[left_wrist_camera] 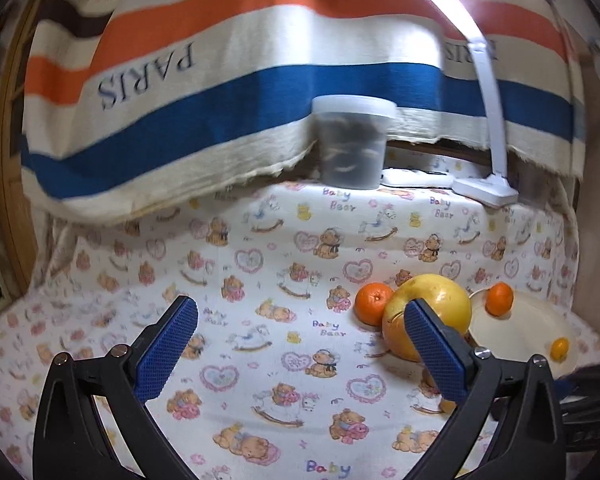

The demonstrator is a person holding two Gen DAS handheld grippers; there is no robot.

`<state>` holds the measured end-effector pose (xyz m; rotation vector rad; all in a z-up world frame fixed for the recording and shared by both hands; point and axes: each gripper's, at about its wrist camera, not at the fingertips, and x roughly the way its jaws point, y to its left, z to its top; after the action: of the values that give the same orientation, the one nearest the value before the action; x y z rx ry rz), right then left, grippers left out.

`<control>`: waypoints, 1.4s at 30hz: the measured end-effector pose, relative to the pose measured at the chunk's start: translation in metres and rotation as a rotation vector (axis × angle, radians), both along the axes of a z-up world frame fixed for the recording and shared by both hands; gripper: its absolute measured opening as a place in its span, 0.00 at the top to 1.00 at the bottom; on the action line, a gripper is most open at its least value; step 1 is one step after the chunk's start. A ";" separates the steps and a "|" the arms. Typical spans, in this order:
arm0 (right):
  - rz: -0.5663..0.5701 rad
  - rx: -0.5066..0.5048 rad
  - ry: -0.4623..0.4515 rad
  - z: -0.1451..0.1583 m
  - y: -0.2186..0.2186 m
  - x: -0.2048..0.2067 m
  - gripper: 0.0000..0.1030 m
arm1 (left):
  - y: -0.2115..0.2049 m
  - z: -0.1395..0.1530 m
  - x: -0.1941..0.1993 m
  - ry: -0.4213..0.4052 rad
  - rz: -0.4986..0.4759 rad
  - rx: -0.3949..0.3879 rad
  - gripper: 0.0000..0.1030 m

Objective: Organize fruits
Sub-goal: 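Close the right gripper on the small red apple, then carry the red apple toward the plate with the right gripper while the left gripper grasps a small brown fruit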

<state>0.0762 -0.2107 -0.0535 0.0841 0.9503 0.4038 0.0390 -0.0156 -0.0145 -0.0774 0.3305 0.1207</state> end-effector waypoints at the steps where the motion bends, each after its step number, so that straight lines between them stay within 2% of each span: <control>1: -0.006 -0.002 0.016 -0.001 0.002 0.003 0.61 | 0.001 0.000 0.000 0.003 0.008 -0.005 0.00; 7: -0.050 -0.051 0.026 -0.006 0.013 0.014 0.63 | 0.005 -0.005 0.005 0.038 0.031 -0.020 0.00; 11: -0.066 -0.144 -0.012 -0.011 0.021 0.019 0.64 | 0.005 -0.006 0.005 0.023 0.087 0.010 0.00; 14: -0.076 -0.136 0.022 -0.017 0.020 0.027 0.68 | 0.006 -0.005 0.002 0.008 0.085 0.004 0.00; 16: -0.080 -0.145 0.016 -0.019 0.021 0.029 0.68 | 0.003 -0.005 0.002 0.010 0.076 0.020 0.00; 17: -0.078 -0.147 0.015 -0.020 0.021 0.029 0.72 | 0.001 -0.005 0.003 0.012 0.075 0.027 0.00; 23: -0.062 -0.129 -0.004 -0.020 0.018 0.025 0.73 | -0.001 -0.004 0.003 0.016 0.065 0.033 0.00; 26: -0.028 -0.162 -0.053 -0.012 0.019 0.013 0.72 | -0.001 -0.006 0.006 0.039 0.070 0.034 0.00; 32: -0.012 -0.124 -0.134 0.010 -0.002 -0.008 0.72 | 0.001 -0.009 0.010 0.068 0.059 0.017 0.00; 37: -0.063 -0.130 -0.240 0.025 -0.029 -0.018 0.73 | 0.001 -0.010 0.011 0.077 0.056 0.015 0.00; 42: -0.130 -0.113 -0.291 0.027 -0.057 -0.020 0.73 | -0.003 -0.010 0.011 0.079 0.041 0.029 0.00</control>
<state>0.0560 -0.2673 -0.0261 -0.0156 0.6744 0.2336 0.0498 -0.0188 -0.0248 -0.0508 0.4063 0.1698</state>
